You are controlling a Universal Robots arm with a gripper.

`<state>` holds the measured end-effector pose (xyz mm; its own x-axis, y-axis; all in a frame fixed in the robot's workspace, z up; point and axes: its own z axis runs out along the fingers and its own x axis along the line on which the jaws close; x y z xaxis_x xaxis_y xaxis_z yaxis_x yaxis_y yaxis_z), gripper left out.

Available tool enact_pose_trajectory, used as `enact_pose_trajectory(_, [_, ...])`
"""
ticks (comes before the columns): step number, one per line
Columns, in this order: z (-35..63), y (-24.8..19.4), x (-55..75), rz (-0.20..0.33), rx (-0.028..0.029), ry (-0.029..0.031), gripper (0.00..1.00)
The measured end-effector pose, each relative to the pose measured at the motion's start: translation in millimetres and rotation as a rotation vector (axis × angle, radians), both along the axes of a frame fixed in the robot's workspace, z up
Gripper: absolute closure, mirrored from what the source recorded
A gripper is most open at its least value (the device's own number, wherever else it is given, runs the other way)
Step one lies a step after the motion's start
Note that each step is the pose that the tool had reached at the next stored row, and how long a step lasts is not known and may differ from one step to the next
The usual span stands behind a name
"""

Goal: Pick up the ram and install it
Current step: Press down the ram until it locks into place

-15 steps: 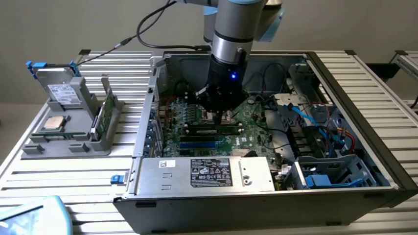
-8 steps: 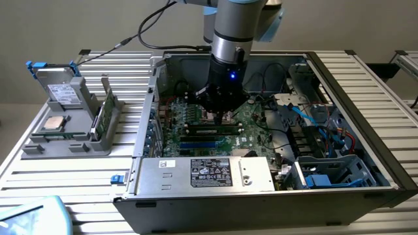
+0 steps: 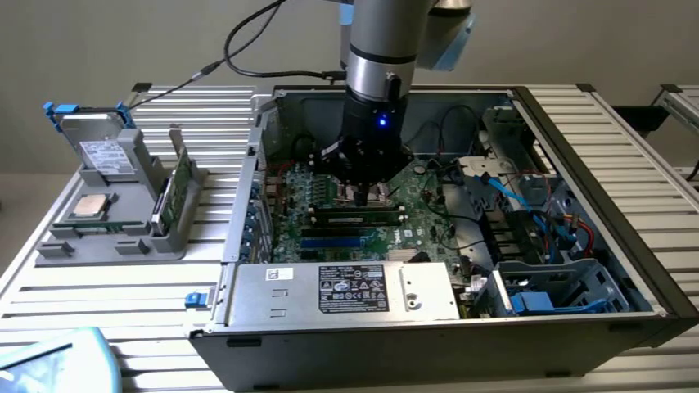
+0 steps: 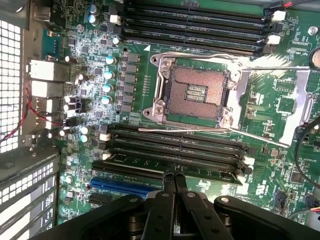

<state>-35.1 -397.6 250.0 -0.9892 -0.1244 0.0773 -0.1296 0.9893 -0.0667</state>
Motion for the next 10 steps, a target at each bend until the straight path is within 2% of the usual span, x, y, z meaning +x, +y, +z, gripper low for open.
enact_pose_trajectory(1, [0.1,-0.5,-0.8,0.0,0.0094,-0.0033,0.9])
enact_pose_trajectory(4, [0.1,-1.8,-3.2,0.0,0.0425,-0.014,0.9])
enact_pose_trajectory(5, [0.1,-2.2,-4.2,0.0,0.0528,-0.0158,0.9])
enact_pose_trajectory(6, [0.3,-2.6,-5.5,0.0,0.0604,-0.0165,0.9])
enact_pose_trajectory(7, [0.4,-3.3,-7.1,0.0,0.0643,-0.0166,0.9])
enact_pose_trajectory(10, [0.5,-6.7,-11.5,0.0,0.0677,-0.0166,0.9])
